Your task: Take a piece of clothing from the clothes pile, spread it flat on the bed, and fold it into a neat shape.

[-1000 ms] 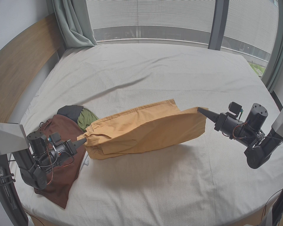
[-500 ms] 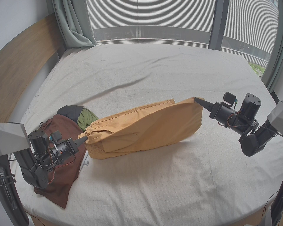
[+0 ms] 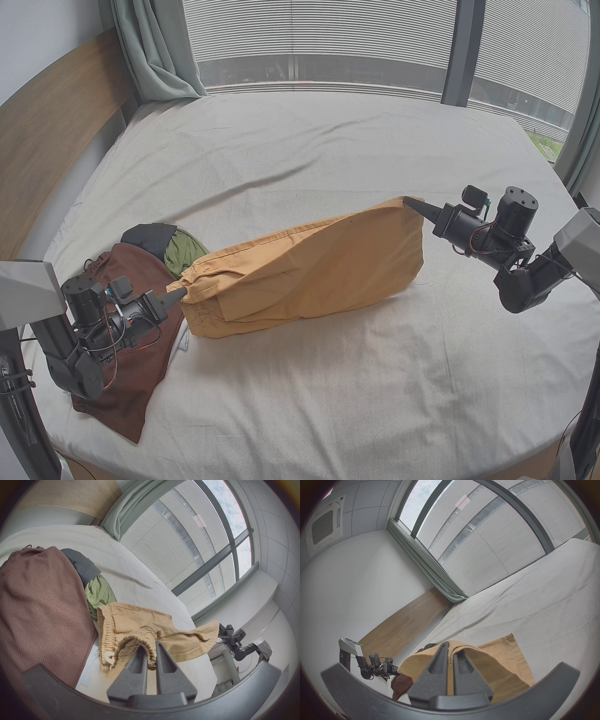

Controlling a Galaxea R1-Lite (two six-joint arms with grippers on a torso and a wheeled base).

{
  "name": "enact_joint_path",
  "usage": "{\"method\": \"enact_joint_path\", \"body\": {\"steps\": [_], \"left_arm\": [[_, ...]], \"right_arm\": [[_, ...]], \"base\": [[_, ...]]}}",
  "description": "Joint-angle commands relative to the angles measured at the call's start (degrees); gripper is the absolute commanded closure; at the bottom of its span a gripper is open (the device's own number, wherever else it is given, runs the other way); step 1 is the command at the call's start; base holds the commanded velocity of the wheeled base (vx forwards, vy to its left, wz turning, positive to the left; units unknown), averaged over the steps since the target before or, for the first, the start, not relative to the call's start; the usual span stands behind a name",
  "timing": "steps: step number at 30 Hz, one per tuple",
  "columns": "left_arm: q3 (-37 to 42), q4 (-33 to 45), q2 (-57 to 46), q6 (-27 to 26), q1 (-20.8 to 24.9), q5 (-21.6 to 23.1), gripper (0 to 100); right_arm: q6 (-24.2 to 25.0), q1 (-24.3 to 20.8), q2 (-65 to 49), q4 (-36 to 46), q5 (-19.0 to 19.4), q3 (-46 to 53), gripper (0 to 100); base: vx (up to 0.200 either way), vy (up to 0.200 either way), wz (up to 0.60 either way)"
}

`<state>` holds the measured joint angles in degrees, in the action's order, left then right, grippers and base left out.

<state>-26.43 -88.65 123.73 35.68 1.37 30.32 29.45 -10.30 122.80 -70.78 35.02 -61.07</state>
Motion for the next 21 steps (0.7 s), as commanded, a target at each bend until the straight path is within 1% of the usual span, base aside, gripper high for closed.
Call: {"method": "enact_joint_path", "body": {"steps": [1,3,7,13,21], "left_arm": [[-0.99,-0.03,0.28,1.58,0.04,-0.61,100],[-2.22,-0.03,0.37,2.99,0.39,-2.28,100],[-3.37,-0.03,1.16,4.75,0.74,-3.60,100],[-4.60,0.06,3.36,5.36,1.62,-4.48,100],[-7.67,0.06,7.49,5.54,2.41,-7.91,100]], "right_arm": [[0.43,0.28,3.24,1.08,-0.04,-4.05,100],[1.84,0.28,4.65,2.31,-0.04,-7.48,100],[2.19,0.11,6.75,4.16,-0.04,-11.79,100],[2.28,0.19,8.86,5.74,-0.04,-14.69,100],[2.28,0.02,14.31,6.44,-0.13,-20.14,100]], "base": [[0.000,0.000,0.00],[0.000,0.000,0.00],[0.000,0.000,0.00],[0.000,0.000,0.00],[0.000,0.000,0.00]]}}
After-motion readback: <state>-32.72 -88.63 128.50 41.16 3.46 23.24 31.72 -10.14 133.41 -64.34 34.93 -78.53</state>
